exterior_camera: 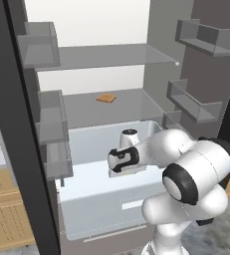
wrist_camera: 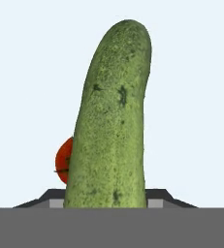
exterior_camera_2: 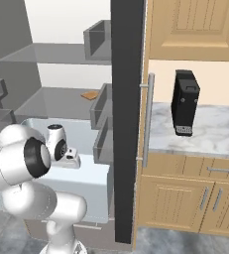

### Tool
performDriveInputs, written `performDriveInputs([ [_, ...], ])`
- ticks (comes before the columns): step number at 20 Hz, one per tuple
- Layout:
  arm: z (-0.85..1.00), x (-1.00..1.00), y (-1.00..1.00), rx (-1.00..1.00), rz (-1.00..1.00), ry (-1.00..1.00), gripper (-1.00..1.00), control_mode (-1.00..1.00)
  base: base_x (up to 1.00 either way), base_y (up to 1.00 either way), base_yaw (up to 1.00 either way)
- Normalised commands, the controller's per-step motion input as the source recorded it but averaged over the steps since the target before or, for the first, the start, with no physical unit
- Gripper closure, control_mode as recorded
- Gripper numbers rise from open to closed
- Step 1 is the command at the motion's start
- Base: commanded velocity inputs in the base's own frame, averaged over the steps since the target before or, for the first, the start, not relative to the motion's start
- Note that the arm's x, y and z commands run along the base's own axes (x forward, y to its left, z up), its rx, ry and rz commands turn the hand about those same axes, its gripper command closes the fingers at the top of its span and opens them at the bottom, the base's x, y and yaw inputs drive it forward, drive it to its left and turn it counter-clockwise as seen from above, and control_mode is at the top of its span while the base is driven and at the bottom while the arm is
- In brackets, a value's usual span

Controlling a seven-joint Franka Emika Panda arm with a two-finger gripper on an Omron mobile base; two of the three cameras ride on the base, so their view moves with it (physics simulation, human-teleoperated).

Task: Place the tomato and cucumber inside the fridge drawer. Close the drawer after placing the vegetables.

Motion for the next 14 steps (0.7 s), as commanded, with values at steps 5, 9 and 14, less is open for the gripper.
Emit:
performDriveInputs([
  [5,-0.27,-0.43,0.0,0.0,0.0,-0.01,-1.0,-1.0,0.0,0.0,0.0],
  [9,0.13,-0.08,0.0,0.0,0.0,-0.11,-1.0,-1.0,0.0,0.0,0.0],
  [14,0.83,0.42,0.11,0.0,0.0,-0.11,-1.0,-1.0,0.0,0.0,0.0],
])
